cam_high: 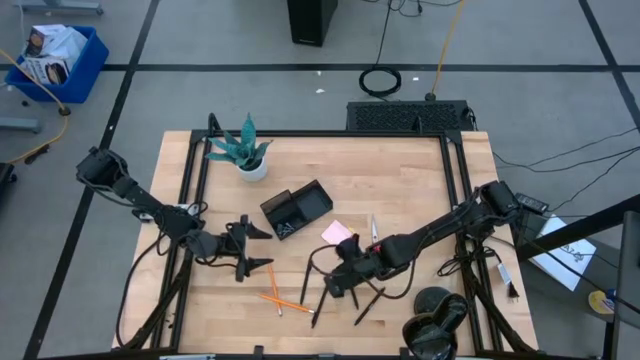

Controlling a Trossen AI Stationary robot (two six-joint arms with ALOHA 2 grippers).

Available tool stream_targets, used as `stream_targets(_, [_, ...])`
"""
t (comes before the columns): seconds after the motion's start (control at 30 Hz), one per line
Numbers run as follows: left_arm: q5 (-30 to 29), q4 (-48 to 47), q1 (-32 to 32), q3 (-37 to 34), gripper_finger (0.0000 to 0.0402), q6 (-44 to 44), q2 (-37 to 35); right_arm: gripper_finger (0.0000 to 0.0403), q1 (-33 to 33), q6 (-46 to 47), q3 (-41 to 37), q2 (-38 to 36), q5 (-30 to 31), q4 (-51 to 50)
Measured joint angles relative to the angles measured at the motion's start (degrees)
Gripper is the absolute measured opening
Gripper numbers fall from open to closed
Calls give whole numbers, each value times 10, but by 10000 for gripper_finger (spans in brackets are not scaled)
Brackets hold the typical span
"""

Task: Pick and place office supplies into organizer
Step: Put the black binder clip into the black desk organizer

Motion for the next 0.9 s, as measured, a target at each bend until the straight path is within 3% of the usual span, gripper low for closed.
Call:
stream_targets(0.37, [32, -98, -4, 0, 349, -7, 0, 169, 15, 137, 4, 25, 2, 31])
stream_targets(0.6, [60, -108, -4, 0, 349, -7, 0, 169, 32, 163, 72, 97, -12, -9])
stream_targets(0.73, [61, -106, -3, 0, 349, 5, 0, 169, 36, 162, 141, 136, -23, -74])
stream_targets(0.9, [64, -106, -3, 0, 349, 11, 0, 169, 36, 149, 223, 163, -30, -227])
